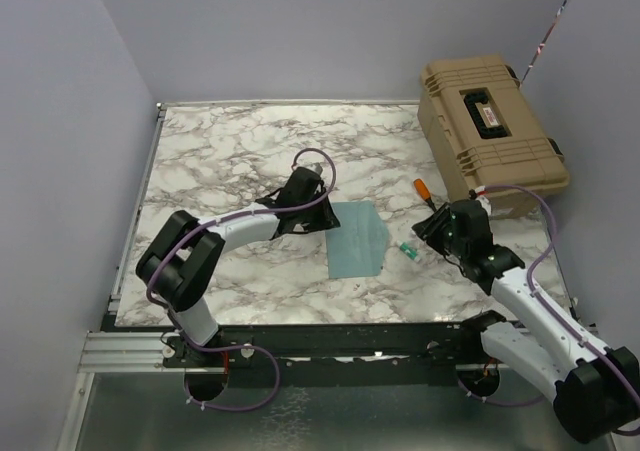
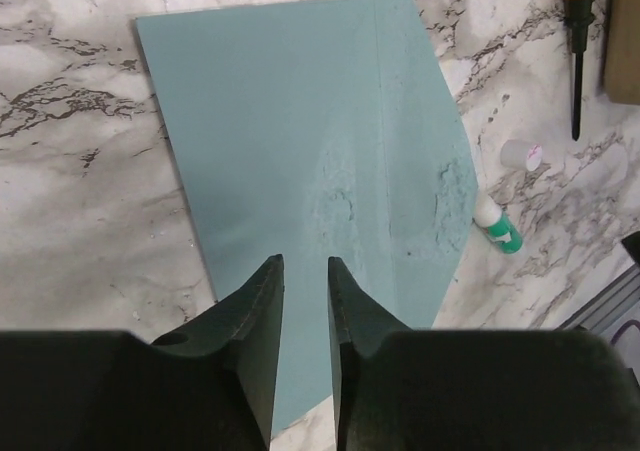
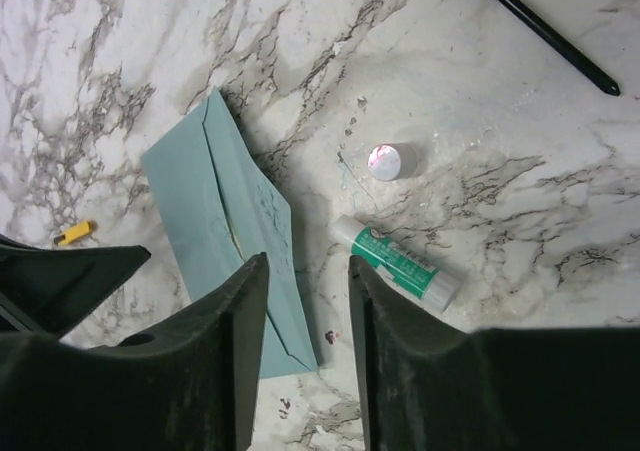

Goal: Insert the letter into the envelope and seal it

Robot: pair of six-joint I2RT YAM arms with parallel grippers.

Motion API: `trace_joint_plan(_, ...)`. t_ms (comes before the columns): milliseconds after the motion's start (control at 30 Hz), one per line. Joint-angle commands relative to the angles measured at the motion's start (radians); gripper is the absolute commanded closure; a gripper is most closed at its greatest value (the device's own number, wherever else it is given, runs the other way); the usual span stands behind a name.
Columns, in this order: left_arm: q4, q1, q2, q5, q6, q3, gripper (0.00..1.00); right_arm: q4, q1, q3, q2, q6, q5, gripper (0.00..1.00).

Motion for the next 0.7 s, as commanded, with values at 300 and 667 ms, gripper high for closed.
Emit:
trace_joint_plan(300,0.031,-0.033,0.126,0.037,0.068,0.025,0.97,0.104,-0.003,0.19,0.38,-0.231,-0.165,0.85)
trace_joint_plan(667,0.008,-0.039,0.147,-0.024,0.064,0.003,1.0,0.045,-0.003,0.383,0.718,-0.28,-0.159,0.94)
